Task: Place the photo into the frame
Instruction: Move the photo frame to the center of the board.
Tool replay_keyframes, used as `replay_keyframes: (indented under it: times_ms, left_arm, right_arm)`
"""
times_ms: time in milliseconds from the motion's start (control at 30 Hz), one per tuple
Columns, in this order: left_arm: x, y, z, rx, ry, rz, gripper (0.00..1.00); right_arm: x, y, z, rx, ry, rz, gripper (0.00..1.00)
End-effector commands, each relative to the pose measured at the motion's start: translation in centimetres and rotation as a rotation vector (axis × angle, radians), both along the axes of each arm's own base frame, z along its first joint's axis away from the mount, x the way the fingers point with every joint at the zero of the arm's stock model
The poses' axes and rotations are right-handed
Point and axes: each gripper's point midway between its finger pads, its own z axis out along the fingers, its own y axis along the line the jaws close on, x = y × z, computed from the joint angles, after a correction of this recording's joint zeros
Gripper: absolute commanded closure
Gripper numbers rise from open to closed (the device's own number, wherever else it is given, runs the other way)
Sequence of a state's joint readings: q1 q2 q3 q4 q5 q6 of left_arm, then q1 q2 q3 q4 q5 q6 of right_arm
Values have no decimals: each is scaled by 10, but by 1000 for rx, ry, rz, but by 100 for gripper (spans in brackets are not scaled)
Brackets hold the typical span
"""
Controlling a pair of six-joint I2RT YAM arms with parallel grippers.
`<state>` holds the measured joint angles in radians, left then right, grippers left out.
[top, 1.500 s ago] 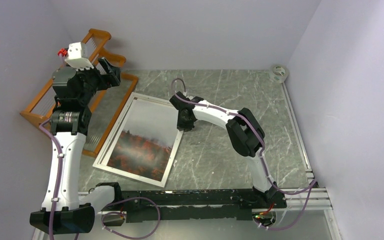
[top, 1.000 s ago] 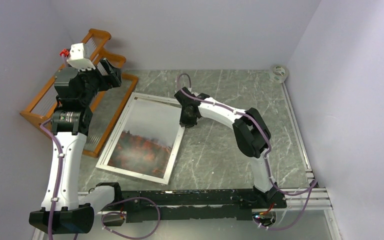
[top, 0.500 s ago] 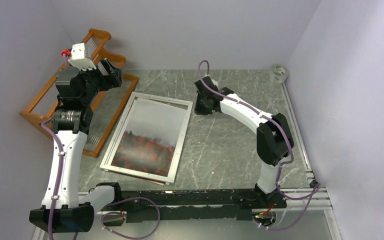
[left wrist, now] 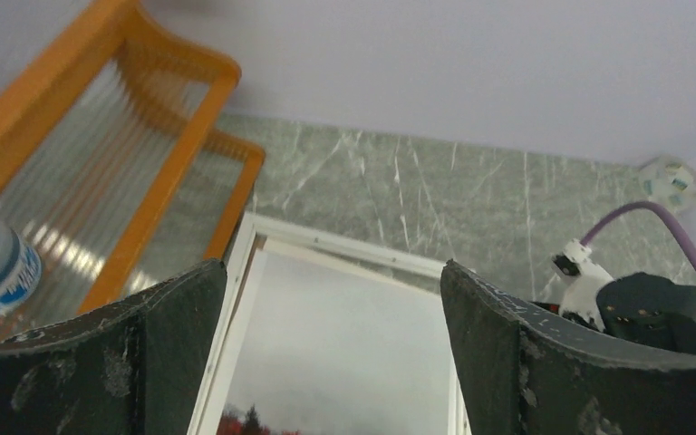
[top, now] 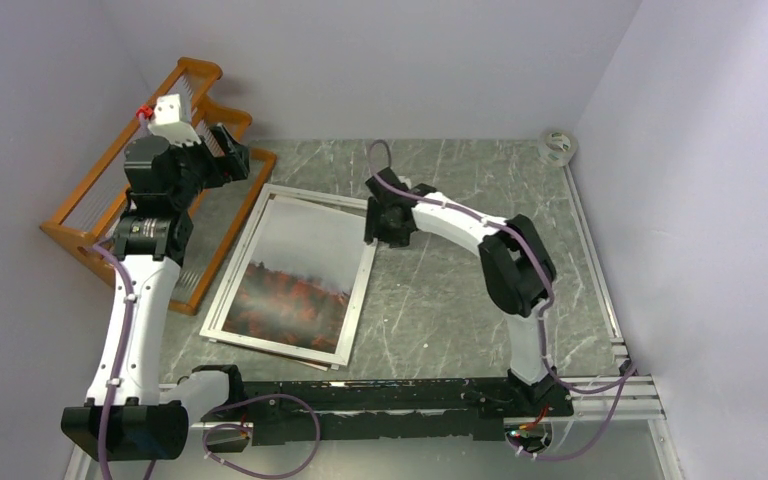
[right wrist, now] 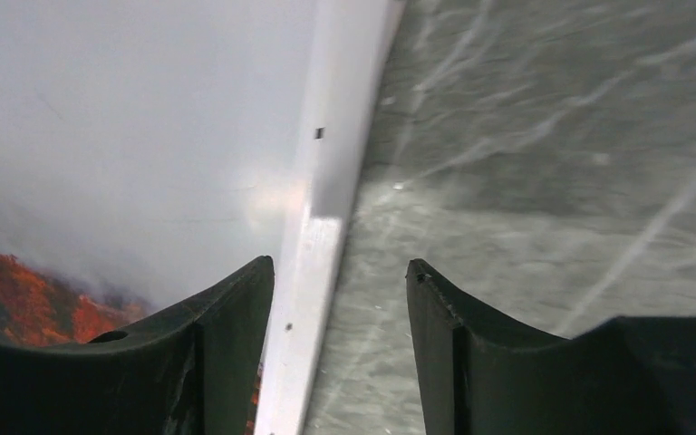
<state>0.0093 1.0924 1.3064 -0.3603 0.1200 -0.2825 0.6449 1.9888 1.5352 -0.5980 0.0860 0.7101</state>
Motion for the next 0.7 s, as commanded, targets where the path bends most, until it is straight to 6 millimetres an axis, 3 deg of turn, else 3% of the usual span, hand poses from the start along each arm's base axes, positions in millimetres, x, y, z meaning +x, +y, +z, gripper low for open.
replay_keyframes:
  times_ms: [0,133,367,500,667]
  left_arm:
    - [-2,-3,-37,-16,73,-10,6]
    - [-5,-2,-97,-13,220,1,10]
    - [-6,14,-179,27,469,82,12]
    - [-4,19,-218,47,595,105,13]
    - [4,35,-248,77,718,194,18]
  right_arm:
    - [4,24,-5,22,26,-15,41]
    - [10,24,-15,-35,31,-36,42]
    - [8,14,-33,-125,58,-71,48]
    - [5,16,-42,-140,75,-49,60]
    - [6,14,-44,-159,77,-46,78]
